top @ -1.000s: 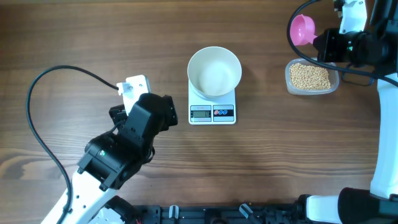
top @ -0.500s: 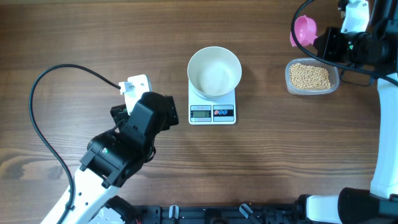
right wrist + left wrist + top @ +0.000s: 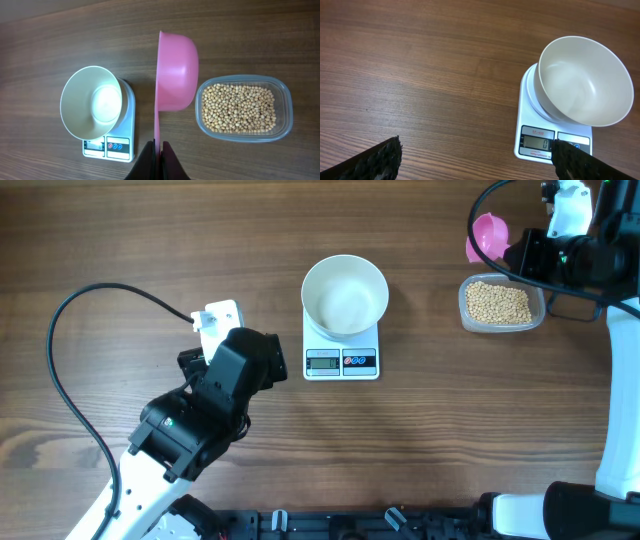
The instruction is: Scoop item into bowl and weigh 150g on scale
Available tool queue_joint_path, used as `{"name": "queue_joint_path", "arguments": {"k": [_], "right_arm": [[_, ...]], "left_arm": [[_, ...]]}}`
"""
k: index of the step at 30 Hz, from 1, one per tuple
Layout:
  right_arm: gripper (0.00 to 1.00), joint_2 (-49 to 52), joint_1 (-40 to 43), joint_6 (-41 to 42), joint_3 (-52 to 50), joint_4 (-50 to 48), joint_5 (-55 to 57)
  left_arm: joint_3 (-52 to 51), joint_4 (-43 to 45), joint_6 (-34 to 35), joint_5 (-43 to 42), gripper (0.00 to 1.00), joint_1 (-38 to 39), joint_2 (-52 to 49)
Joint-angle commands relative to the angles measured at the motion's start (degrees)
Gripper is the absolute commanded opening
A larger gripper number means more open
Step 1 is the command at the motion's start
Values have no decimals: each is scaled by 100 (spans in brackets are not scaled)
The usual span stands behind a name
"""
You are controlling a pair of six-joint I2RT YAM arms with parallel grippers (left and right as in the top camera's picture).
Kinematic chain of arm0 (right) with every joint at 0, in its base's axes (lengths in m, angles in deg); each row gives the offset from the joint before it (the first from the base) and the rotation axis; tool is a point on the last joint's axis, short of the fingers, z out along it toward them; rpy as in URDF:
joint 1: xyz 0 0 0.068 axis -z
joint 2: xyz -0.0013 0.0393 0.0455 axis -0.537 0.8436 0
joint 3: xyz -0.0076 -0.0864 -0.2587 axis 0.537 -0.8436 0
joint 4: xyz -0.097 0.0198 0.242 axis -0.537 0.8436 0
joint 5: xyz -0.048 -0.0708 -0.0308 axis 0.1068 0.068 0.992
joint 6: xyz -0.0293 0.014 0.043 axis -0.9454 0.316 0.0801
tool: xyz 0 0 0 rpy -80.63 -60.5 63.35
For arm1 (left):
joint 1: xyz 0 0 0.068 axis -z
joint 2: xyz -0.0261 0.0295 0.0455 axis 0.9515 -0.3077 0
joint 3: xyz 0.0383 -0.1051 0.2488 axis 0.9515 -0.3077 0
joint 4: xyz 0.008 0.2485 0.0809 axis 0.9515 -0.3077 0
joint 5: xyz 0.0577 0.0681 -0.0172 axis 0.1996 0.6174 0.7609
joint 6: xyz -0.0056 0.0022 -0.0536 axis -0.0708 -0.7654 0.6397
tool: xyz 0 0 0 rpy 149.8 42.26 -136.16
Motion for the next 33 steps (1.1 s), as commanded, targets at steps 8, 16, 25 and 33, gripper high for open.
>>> {"name": "queue_joint_path", "arguments": {"k": [8, 16, 25, 33], "right_arm": [[4, 26, -20, 24, 28, 4, 352], [4, 26, -20, 813, 28, 238, 345], [4, 26, -20, 782, 28, 385, 354], [4, 26, -20, 758, 28, 431, 354]], "left_arm": [[-11, -7, -26, 138, 100, -31, -7], [-11, -7, -26, 138, 100, -31, -7], [-11, -4, -26, 138, 100, -31, -7], [-11, -4, -26, 138, 100, -31, -7]]}}
